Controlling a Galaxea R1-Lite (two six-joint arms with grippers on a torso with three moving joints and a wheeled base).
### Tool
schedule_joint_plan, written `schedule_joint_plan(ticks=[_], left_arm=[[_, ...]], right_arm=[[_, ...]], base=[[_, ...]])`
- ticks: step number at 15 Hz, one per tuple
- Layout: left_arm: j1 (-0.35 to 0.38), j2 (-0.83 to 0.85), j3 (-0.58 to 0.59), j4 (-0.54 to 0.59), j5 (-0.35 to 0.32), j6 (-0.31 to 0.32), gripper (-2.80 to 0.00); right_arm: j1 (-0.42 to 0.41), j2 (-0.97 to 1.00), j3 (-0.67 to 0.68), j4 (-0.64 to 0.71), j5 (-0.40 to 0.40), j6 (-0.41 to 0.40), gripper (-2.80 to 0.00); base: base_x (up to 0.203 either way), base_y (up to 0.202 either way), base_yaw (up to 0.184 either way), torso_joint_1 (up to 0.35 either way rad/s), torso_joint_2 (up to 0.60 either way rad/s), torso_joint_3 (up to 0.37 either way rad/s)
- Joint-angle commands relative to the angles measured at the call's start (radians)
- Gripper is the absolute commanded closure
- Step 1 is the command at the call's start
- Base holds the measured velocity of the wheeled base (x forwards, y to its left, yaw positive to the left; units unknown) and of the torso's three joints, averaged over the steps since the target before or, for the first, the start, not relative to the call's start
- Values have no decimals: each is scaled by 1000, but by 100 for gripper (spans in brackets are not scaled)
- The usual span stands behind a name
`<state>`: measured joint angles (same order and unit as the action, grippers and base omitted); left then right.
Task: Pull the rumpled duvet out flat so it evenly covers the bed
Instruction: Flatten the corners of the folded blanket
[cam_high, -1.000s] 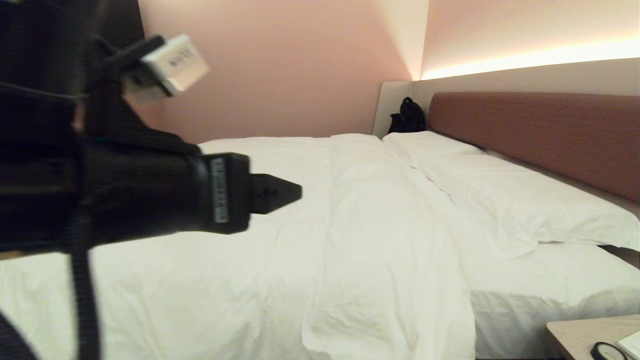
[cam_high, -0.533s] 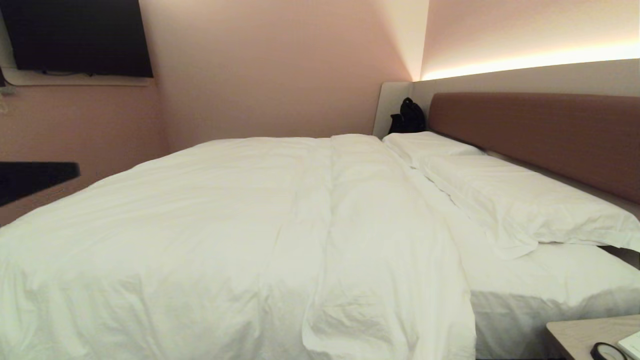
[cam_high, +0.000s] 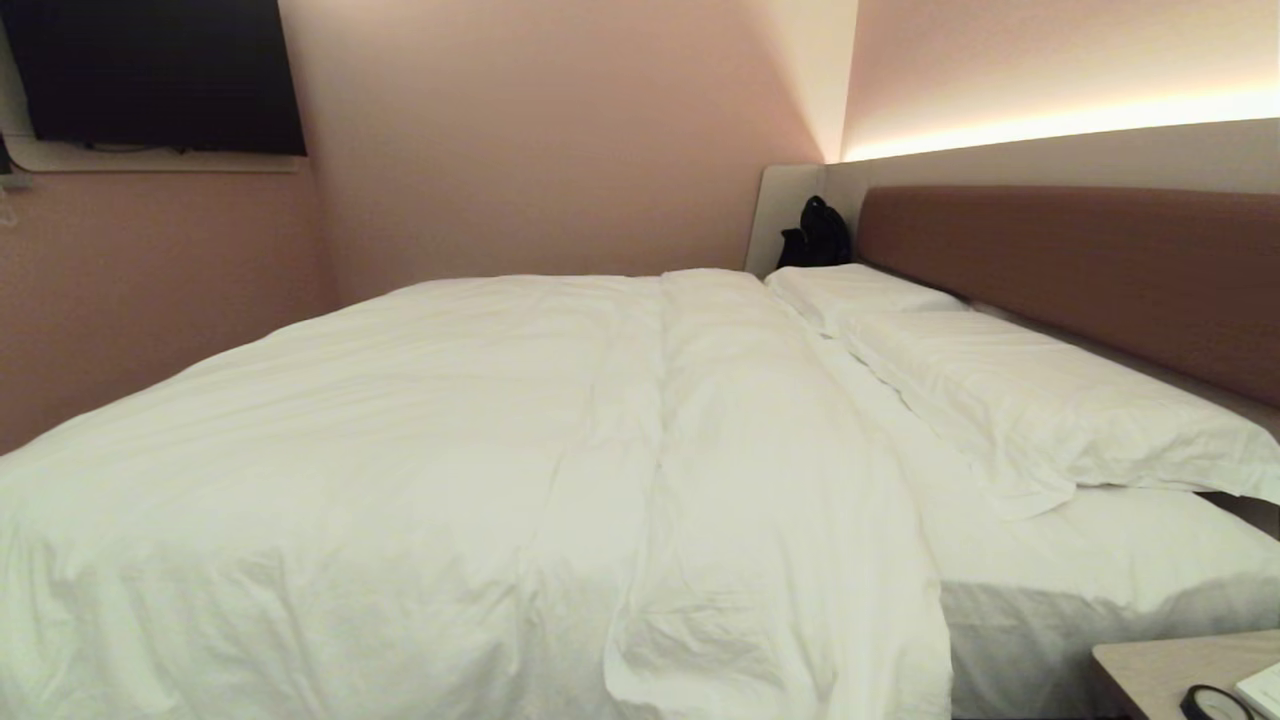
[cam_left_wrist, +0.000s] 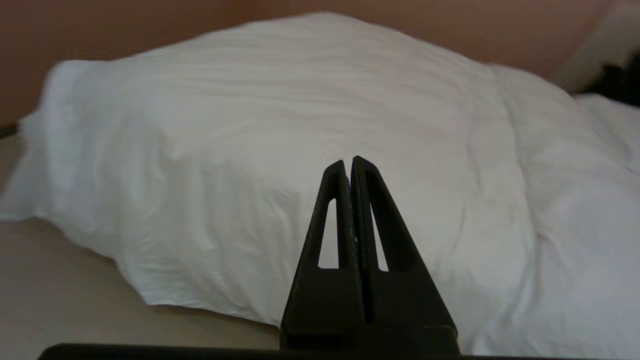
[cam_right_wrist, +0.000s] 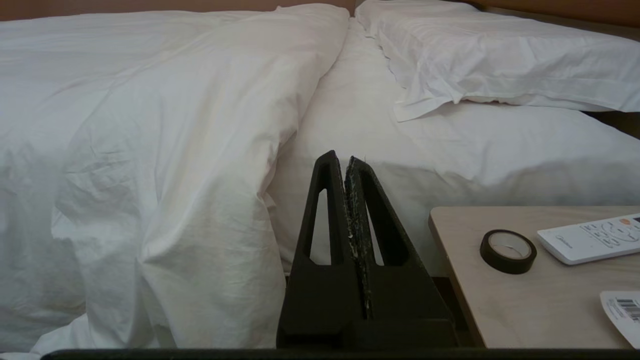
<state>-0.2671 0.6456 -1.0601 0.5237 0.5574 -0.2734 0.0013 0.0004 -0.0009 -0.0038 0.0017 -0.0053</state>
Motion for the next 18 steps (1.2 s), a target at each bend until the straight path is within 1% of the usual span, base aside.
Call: schedule_joint_plan(ticks=[1, 3, 4, 6, 7, 8, 9, 10, 11, 12, 13, 14, 15, 16, 18], left_arm=[[131, -137, 65, -14, 3, 6, 0], [196, -197, 113, -69, 2, 29, 0], [241, -239, 154, -116, 2, 47, 0], [314, -304, 273, -200, -4, 72, 0], [337, -330, 339, -248, -20, 84, 0], [349, -345, 401, -320, -43, 95, 0], [337, -361, 435, -364, -104, 103, 0], [298, -374, 439, -375, -176, 109, 0], [278, -382, 437, -379, -217, 114, 0], [272, -385, 441, -376, -233, 116, 0], [259, -399, 456, -366, -286, 119, 0], [258, -401, 458, -364, -289, 121, 0], [259, -422, 485, -361, -308, 127, 0], [260, -471, 549, -360, -343, 139, 0], [262, -569, 670, -355, -473, 196, 0]], right_arm=[[0, 1, -1, -1, 0, -1, 0], [0, 1, -1, -1, 0, -1, 0], [0, 1, 1, -1, 0, -1, 0], [0, 1, 1, -1, 0, 1, 0], [0, 1, 1, -1, 0, -1, 0], [0, 1, 0, -1, 1, -4, 0], [0, 1, -1, -1, 1, -10, 0], [0, 1, -1, -1, 1, -12, 0], [0, 1, -1, -1, 1, -12, 0], [0, 1, -1, -1, 1, -12, 0], [0, 1, -1, -1, 1, -12, 0], [0, 1, -1, -1, 1, -12, 0], [0, 1, 0, -1, 1, -10, 0], [0, 1, 1, -1, 1, -10, 0], [0, 1, -1, -1, 1, -7, 0]], base=[[0, 0, 0, 0, 0, 0], [0, 0, 0, 0, 0, 0], [0, 0, 0, 0, 0, 0], [0, 0, 0, 0, 0, 0], [0, 0, 0, 0, 0, 0], [0, 0, 0, 0, 0, 0], [0, 0, 0, 0, 0, 0], [0, 0, 0, 0, 0, 0], [0, 0, 0, 0, 0, 0], [0, 0, 0, 0, 0, 0], [0, 0, 0, 0, 0, 0], [0, 0, 0, 0, 0, 0], [0, 0, 0, 0, 0, 0], [0, 0, 0, 0, 0, 0], [0, 0, 0, 0, 0, 0]])
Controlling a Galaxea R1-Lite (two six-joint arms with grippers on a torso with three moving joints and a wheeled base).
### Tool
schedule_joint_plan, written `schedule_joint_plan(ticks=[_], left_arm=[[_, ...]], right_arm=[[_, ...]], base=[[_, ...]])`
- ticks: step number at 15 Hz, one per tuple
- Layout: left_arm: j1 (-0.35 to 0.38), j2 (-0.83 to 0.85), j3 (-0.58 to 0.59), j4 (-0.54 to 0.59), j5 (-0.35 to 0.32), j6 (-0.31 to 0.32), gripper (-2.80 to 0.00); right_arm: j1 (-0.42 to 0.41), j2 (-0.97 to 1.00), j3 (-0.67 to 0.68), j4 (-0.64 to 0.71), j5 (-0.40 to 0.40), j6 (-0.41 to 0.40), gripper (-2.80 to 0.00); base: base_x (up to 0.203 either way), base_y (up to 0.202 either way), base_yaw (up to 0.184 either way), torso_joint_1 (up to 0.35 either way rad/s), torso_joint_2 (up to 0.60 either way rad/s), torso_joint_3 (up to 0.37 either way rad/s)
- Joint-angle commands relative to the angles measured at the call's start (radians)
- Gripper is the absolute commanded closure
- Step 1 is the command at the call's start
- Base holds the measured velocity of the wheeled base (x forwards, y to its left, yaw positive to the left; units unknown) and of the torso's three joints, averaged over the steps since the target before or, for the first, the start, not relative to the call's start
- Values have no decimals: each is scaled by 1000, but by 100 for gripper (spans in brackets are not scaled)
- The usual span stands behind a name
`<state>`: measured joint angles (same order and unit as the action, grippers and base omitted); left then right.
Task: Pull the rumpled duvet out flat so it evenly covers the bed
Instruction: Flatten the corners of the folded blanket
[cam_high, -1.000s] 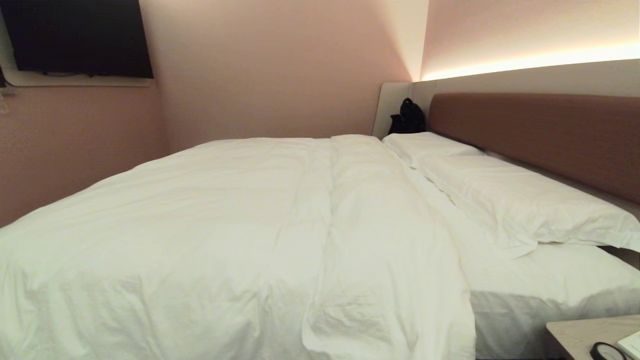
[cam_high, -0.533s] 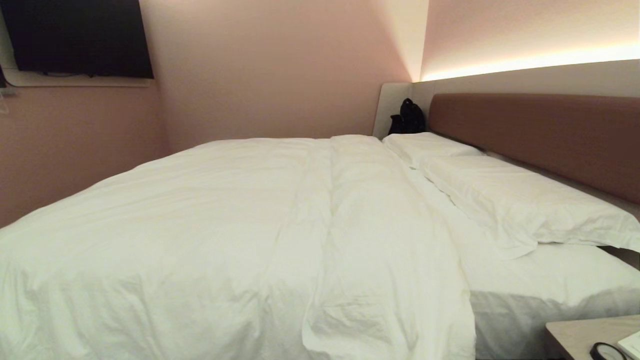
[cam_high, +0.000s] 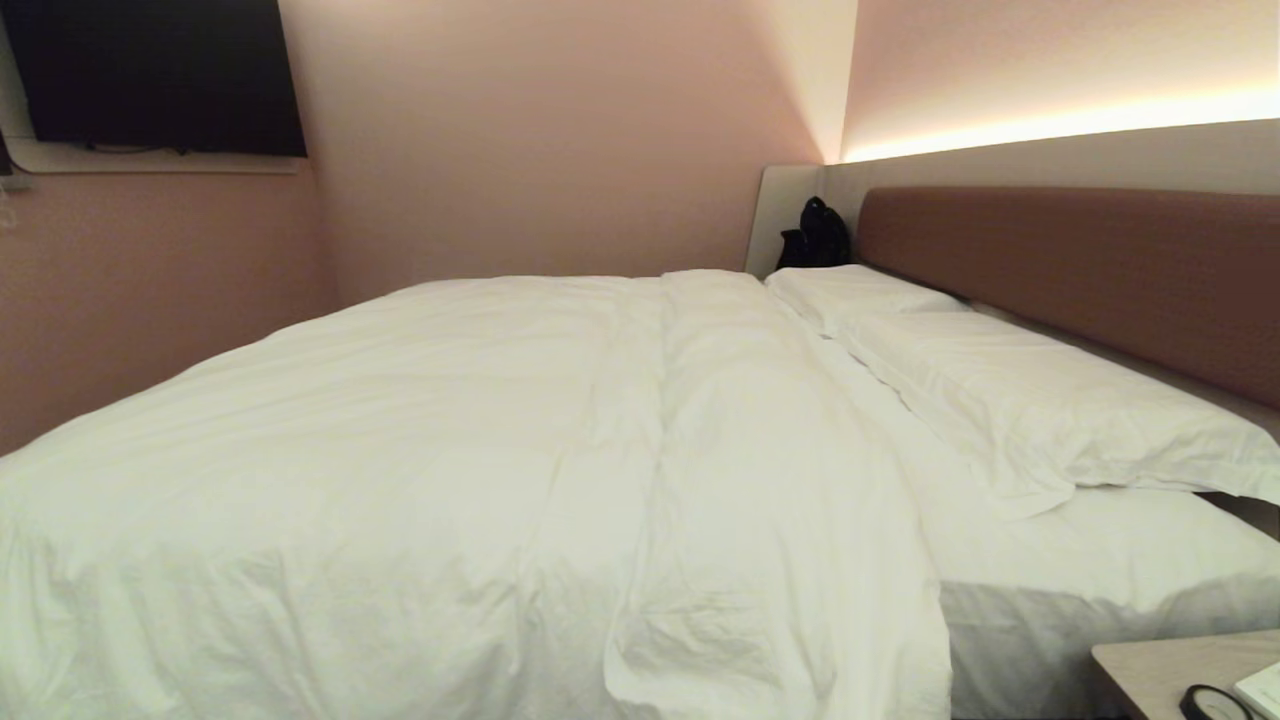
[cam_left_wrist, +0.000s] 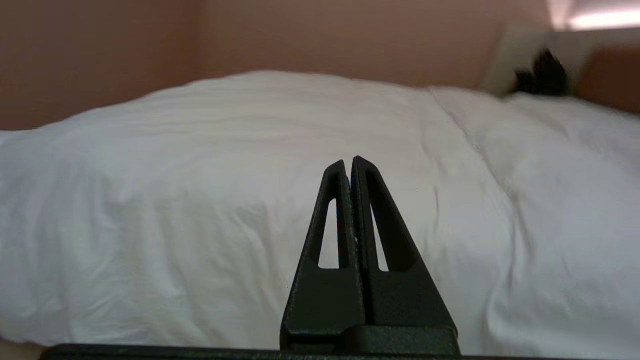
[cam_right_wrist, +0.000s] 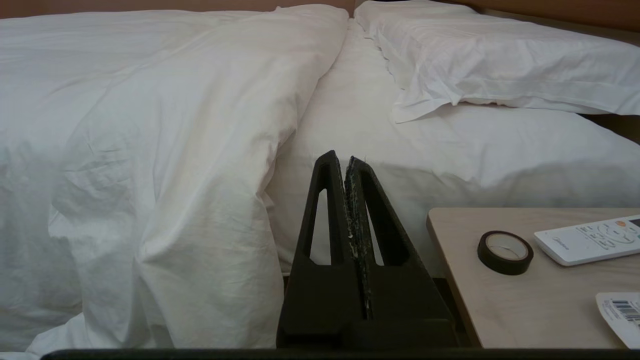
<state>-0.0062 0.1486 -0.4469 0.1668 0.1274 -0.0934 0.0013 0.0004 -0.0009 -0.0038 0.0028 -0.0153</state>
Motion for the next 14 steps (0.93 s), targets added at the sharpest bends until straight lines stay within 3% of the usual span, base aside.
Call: schedule_joint_plan(ticks=[1, 3, 5, 11, 14], left_arm=[[1, -106, 121, 3, -103, 64, 0], [1, -141, 233, -6, -153, 148, 0], [2, -148, 292, -11, -167, 181, 0], [2, -149, 401, -46, -162, 183, 0], [2, -149, 405, -49, -160, 153, 0]], right_arm=[[0, 1, -1, -1, 0, 6, 0], [0, 1, -1, -2, 0, 3, 0], [0, 1, -1, -2, -1, 2, 0], [0, 1, -16, 33, -9, -25, 0], [0, 17, -131, 114, 2, -49, 0]], base=[[0, 0, 0, 0, 0, 0], [0, 0, 0, 0, 0, 0], [0, 0, 0, 0, 0, 0], [0, 0, 0, 0, 0, 0], [0, 0, 0, 0, 0, 0]])
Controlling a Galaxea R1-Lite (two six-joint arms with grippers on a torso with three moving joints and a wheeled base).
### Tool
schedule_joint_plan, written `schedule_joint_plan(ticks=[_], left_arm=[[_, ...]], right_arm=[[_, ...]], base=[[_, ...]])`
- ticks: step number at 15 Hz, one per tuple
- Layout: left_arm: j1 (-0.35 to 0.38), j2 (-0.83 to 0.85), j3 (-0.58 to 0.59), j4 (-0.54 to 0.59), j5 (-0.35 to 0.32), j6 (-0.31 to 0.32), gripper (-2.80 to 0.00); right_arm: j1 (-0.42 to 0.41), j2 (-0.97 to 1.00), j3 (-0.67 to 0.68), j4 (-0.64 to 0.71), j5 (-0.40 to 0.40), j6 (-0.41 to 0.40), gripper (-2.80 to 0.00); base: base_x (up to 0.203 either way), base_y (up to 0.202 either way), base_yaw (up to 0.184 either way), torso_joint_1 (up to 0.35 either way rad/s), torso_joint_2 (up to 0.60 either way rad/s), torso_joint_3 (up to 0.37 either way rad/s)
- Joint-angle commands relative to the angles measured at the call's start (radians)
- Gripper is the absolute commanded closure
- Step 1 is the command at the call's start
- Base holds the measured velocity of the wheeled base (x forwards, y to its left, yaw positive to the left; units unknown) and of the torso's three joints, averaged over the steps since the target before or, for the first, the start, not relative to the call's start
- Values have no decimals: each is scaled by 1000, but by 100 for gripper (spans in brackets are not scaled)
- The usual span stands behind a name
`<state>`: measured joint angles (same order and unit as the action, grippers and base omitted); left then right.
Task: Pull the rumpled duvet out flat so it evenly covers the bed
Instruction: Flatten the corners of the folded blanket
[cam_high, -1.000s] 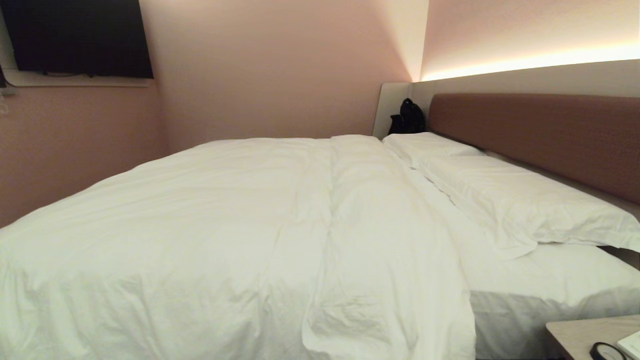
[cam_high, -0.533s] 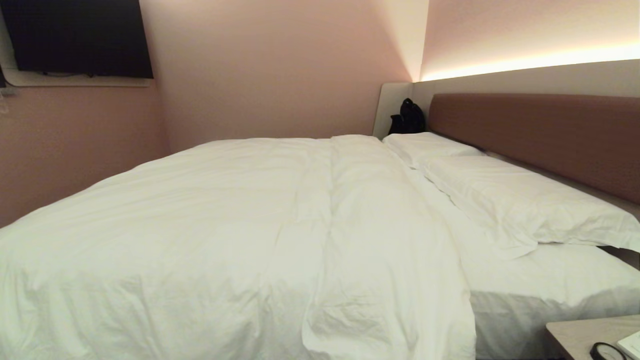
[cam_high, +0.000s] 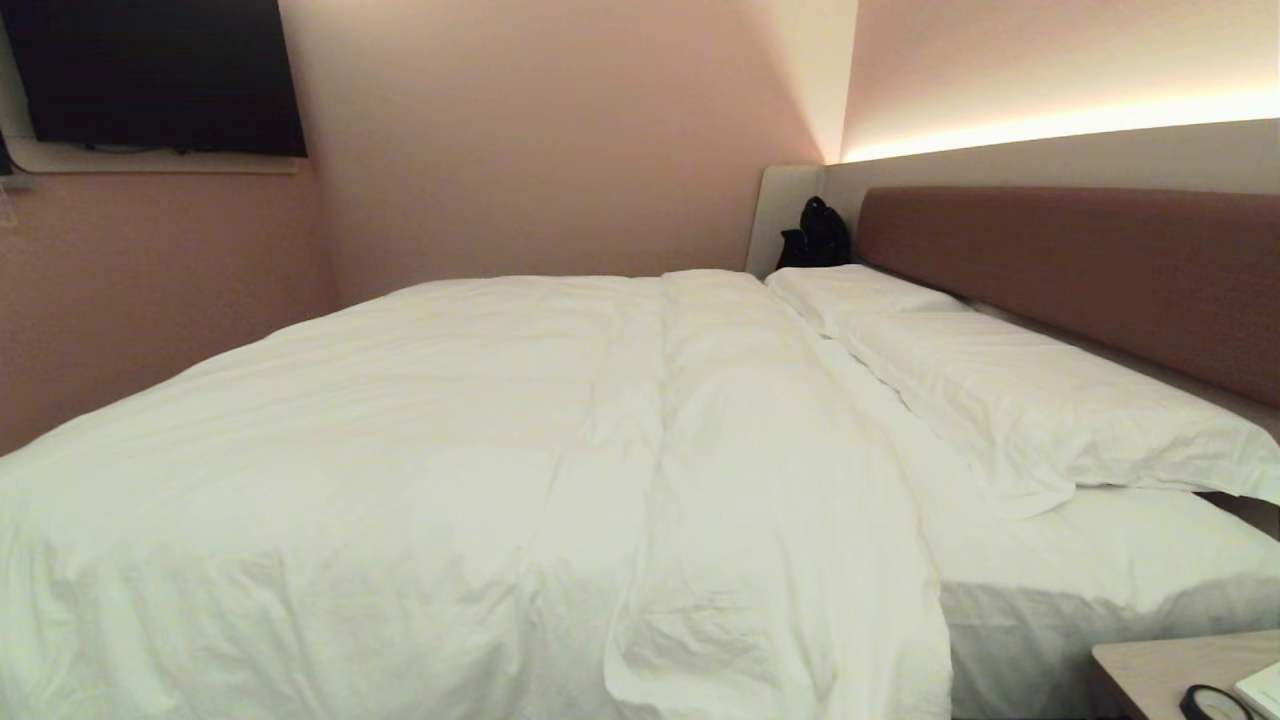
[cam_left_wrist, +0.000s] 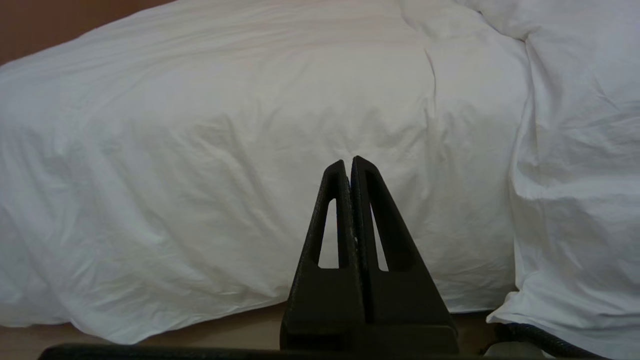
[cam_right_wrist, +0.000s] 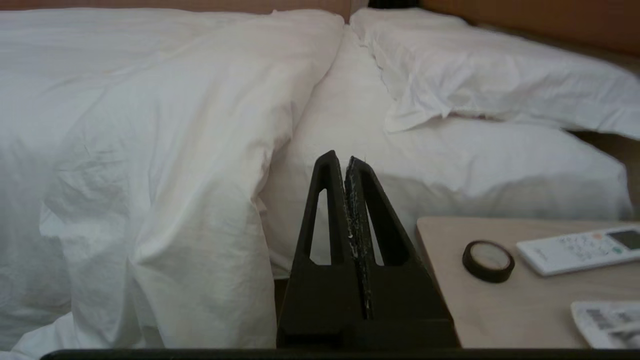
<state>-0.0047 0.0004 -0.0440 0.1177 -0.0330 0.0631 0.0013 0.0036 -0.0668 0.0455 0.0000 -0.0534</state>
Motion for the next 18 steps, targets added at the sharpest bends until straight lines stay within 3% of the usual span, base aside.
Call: schedule_joint_plan(ticks=[1, 3, 6, 9, 13, 17, 18], left_arm=[[0, 0, 3, 0, 5, -9, 0], [0, 0, 3, -1, 5, -14, 0], [0, 1, 3, 0, 5, -17, 0], [0, 0, 3, 0, 5, -17, 0], [0, 0, 3, 0, 5, -17, 0], [0, 0, 3, 0, 5, -17, 0], [0, 1, 3, 0, 5, -19, 0]], right_arm=[[0, 44, -123, 86, 12, -10, 0], [3, 174, -226, 102, 41, 17, 0], [16, 464, -373, 97, 120, 119, 0], [23, 797, -457, 0, 183, 173, 0], [27, 1306, -560, -181, 225, 199, 0], [29, 1662, -690, -269, 242, 198, 0], [29, 1710, -714, -278, 244, 186, -280]], base=[[0, 0, 0, 0, 0, 0], [0, 0, 0, 0, 0, 0], [0, 0, 0, 0, 0, 0], [0, 0, 0, 0, 0, 0], [0, 0, 0, 0, 0, 0], [0, 0, 0, 0, 0, 0], [0, 0, 0, 0, 0, 0]])
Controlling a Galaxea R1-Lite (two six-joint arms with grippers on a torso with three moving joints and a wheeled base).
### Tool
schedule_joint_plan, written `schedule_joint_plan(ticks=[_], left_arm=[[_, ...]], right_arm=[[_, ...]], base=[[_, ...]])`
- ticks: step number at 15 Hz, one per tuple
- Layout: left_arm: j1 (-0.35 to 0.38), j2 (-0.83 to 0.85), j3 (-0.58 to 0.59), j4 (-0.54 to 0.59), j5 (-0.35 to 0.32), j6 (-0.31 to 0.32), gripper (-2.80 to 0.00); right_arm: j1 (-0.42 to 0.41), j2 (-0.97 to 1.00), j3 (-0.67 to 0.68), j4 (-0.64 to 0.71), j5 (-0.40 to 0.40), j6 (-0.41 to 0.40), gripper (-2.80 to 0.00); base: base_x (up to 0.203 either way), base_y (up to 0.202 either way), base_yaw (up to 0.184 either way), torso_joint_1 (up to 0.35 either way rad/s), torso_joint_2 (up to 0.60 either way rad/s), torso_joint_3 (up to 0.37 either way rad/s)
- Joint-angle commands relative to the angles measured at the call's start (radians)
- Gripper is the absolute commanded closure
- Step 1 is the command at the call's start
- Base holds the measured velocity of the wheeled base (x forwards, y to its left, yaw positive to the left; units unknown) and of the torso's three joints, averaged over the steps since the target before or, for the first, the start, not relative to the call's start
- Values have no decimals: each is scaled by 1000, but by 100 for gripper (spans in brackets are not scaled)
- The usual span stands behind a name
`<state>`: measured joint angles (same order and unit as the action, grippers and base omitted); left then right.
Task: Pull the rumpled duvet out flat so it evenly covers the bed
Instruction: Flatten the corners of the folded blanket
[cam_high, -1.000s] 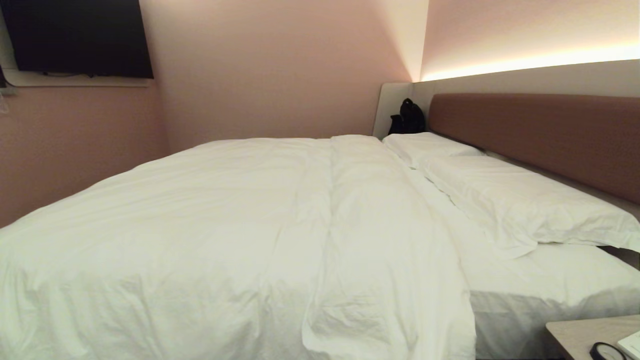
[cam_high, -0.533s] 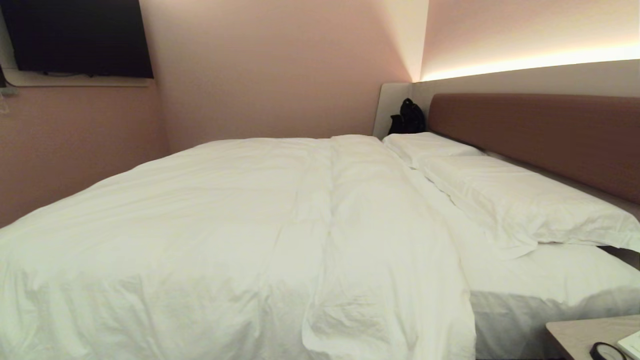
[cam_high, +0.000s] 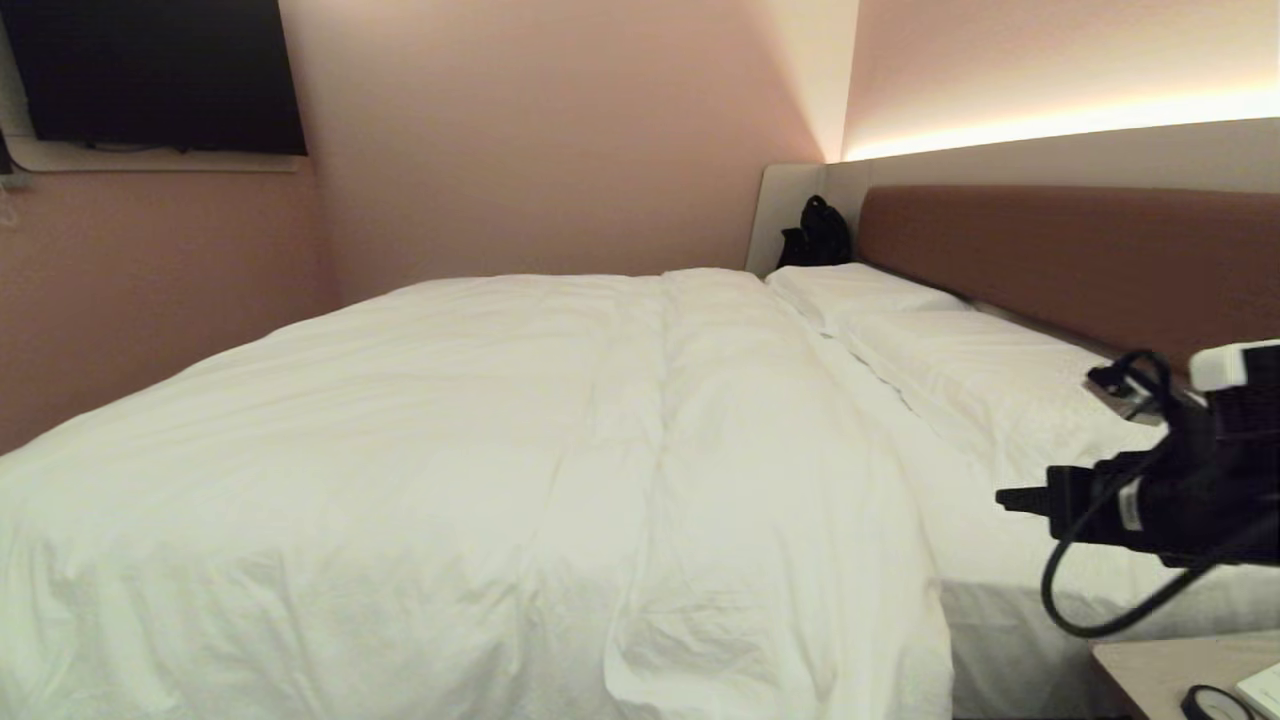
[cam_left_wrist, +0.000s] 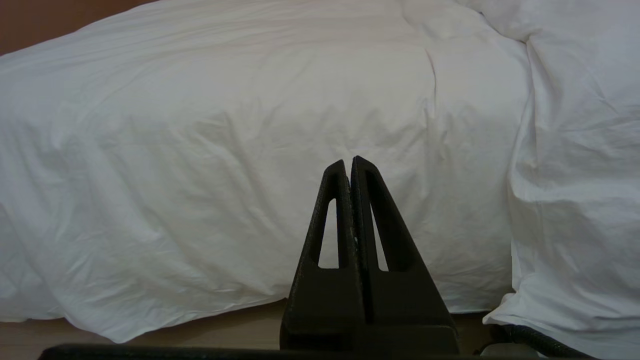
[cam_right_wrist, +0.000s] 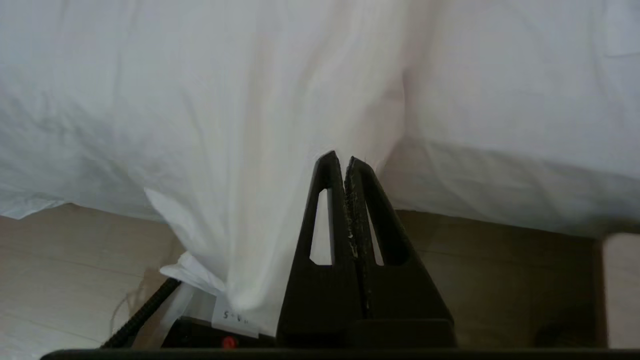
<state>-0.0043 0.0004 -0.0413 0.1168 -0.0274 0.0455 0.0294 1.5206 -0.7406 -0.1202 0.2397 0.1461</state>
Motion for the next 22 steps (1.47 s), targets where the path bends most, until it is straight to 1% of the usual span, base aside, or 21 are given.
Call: schedule_joint_plan(ticks=[1, 3, 4, 6, 8, 11, 14, 17, 19, 22], left_arm=[[0, 0, 0, 1, 0, -1, 0], [0, 0, 0, 1, 0, 0, 0], [1, 0, 0, 1, 0, -1, 0], [0, 0, 0, 1, 0, -1, 0], [0, 0, 0, 1, 0, -1, 0], [0, 0, 0, 1, 0, 0, 0], [0, 0, 0, 1, 0, -1, 0], [0, 0, 0, 1, 0, 0, 0], [0, 0, 0, 1, 0, -1, 0], [1, 0, 0, 1, 0, -1, 0]], right_arm=[[0, 250, -61, -119, 6, -28, -280], [0, 313, -93, -127, 7, -63, -280], [0, 319, -95, -129, 7, -77, -280], [0, 352, -82, -128, 3, -152, -280], [0, 380, -76, -127, 1, -180, -280], [0, 403, -62, -130, 3, -191, -280], [8, 412, -49, -130, 15, -191, -280], [14, 431, -43, -131, 36, -210, -280], [24, 484, -39, -134, 52, -234, -280], [35, 550, -65, -142, 62, -241, -280]], base=[[0, 0, 0, 0, 0, 0], [0, 0, 0, 0, 0, 0], [0, 0, 0, 0, 0, 0], [0, 0, 0, 0, 0, 0], [0, 0, 0, 0, 0, 0], [0, 0, 0, 0, 0, 0], [0, 0, 0, 0, 0, 0], [0, 0, 0, 0, 0, 0], [0, 0, 0, 0, 0, 0], [0, 0, 0, 0, 0, 0]])
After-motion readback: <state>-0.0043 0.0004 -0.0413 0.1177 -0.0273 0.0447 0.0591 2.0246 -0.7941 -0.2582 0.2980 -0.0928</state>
